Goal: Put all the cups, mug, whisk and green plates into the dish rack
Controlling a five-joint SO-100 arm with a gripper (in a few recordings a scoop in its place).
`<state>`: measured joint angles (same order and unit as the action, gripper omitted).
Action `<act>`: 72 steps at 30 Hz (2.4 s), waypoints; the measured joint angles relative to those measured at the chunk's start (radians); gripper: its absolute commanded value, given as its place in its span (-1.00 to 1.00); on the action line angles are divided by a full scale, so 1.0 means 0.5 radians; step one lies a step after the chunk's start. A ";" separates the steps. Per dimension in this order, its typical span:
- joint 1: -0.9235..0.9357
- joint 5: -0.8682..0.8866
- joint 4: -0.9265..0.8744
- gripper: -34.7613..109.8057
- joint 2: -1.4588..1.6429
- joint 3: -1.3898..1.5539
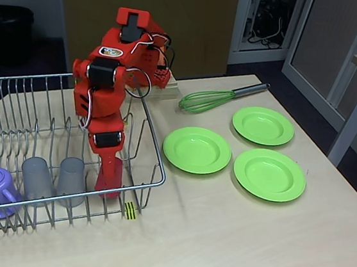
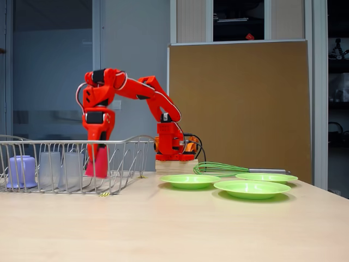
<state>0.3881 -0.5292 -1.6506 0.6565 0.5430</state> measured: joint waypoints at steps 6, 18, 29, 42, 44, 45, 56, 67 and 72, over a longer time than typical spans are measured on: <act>-0.080 0.000 -0.009 0.00 -0.190 -0.187; -0.110 0.055 -0.150 0.11 -0.224 -0.261; 0.043 0.000 -0.298 0.08 0.028 -0.264; -0.383 0.319 -0.209 -0.04 1.402 1.086; -0.552 0.491 -0.169 -0.05 1.657 1.319; -0.635 0.568 -0.172 -0.05 1.779 1.430; -1.733 1.755 0.135 -0.11 2.737 2.528; -2.945 2.761 0.653 -0.28 2.500 2.865; -3.270 2.933 0.841 -0.42 2.126 2.740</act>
<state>-1.2471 0.9373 -1.2303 1.7196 1.9129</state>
